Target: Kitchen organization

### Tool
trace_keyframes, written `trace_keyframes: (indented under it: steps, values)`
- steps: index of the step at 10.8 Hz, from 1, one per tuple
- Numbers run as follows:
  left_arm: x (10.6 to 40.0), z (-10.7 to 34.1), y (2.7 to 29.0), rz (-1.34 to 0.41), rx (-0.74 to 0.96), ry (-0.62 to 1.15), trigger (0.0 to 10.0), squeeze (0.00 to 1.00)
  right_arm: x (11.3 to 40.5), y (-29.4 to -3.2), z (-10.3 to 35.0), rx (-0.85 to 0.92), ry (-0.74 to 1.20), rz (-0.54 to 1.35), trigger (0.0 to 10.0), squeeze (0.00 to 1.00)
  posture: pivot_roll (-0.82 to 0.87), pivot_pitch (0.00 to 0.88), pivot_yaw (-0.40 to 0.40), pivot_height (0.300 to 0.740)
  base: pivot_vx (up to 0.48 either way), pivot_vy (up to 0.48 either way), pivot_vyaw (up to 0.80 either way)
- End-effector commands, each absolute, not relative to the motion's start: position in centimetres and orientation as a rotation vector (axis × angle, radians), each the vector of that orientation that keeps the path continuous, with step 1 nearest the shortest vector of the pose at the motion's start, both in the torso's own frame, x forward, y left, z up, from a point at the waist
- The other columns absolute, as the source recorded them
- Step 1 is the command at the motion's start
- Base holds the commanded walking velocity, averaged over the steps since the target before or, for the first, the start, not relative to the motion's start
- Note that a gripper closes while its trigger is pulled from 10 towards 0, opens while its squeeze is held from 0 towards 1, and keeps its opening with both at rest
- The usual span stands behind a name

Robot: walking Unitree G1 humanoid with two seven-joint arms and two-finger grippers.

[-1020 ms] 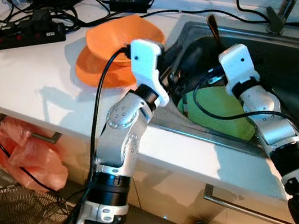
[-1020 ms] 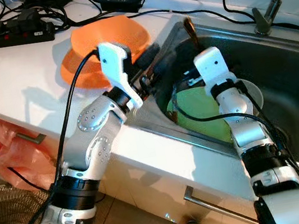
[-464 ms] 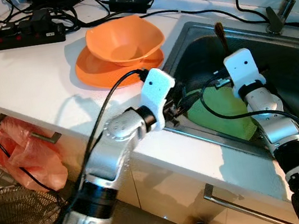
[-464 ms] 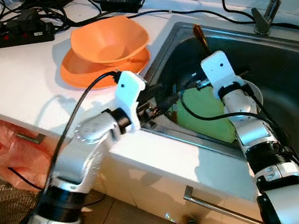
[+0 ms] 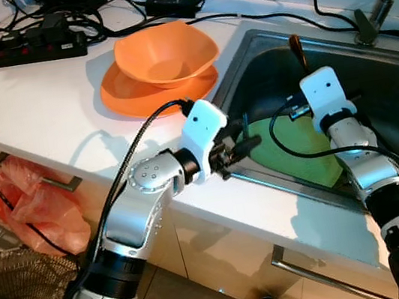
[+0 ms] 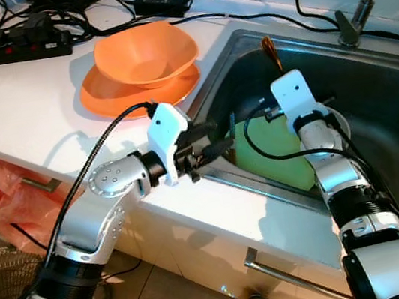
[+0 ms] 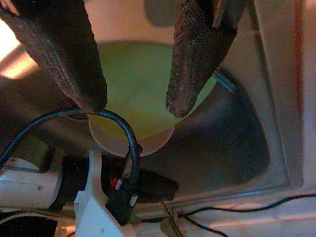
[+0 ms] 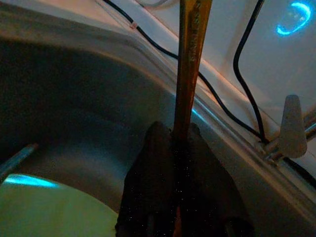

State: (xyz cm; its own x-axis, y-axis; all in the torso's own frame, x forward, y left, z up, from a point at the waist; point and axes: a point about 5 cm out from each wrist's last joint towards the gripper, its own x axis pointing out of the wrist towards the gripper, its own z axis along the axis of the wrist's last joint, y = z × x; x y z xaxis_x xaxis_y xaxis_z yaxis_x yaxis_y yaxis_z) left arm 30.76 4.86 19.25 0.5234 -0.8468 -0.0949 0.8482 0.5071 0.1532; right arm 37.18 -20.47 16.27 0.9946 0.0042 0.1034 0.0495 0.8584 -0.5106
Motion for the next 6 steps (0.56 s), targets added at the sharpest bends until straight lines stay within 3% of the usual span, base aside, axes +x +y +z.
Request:
trace_keyframes:
  steps: [1,2,3,4,6]
  values:
    - [30.38,19.2,4.6,-1.044,0.202,0.011,10.0,0.0,37.28,-20.77,16.31,-0.541,-0.088,-0.037,10.0,0.18,0.05,0.114,-0.045,0.74,0.0,0.0,0.0]
    - [30.39,19.25,4.63,-1.041,0.201,0.012,10.0,0.0,37.32,-20.65,16.14,-0.541,-0.08,-0.032,10.0,0.84,0.05,0.114,-0.045,0.74,0.0,0.0,0.0]
    - [30.42,19.28,4.62,-1.039,0.201,0.011,10.0,0.0,37.33,-20.61,16.05,-0.543,-0.073,-0.03,10.0,0.84,0.05,0.114,-0.045,0.74,0.0,0.0,0.0]
    - [30.46,19.34,4.59,-1.036,0.198,0.011,10.0,0.0,37.33,-20.48,15.91,-0.542,-0.07,-0.024,10.0,1.0,0.05,0.114,-0.045,0.74,0.0,0.0,0.0]
    - [30.47,19.32,4.65,-1.032,0.195,0.016,10.0,0.0,37.32,-20.45,15.91,-0.541,-0.075,-0.023,10.0,0.97,0.04,0.121,-0.045,0.74,0.0,0.0,0.0]
